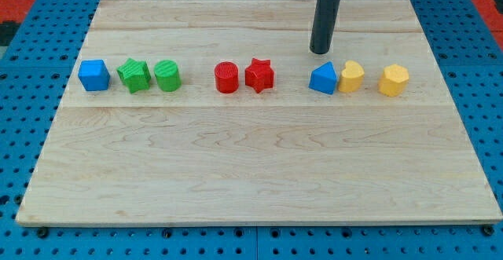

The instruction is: Place your arm above the yellow heart

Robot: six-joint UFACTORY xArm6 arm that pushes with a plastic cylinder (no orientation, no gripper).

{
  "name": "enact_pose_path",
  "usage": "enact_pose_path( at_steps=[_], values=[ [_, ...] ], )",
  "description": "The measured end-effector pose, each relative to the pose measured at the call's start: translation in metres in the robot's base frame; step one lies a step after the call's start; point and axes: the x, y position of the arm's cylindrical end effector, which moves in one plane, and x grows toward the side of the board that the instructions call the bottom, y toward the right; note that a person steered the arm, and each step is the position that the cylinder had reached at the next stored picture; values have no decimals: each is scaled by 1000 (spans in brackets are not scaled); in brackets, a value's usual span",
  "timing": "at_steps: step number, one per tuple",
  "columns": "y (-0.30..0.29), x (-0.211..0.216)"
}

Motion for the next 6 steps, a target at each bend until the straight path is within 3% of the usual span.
enact_pose_path(
  at_steps=[3,6],
  values=[
    [8,-1],
    [69,-12]
  ],
)
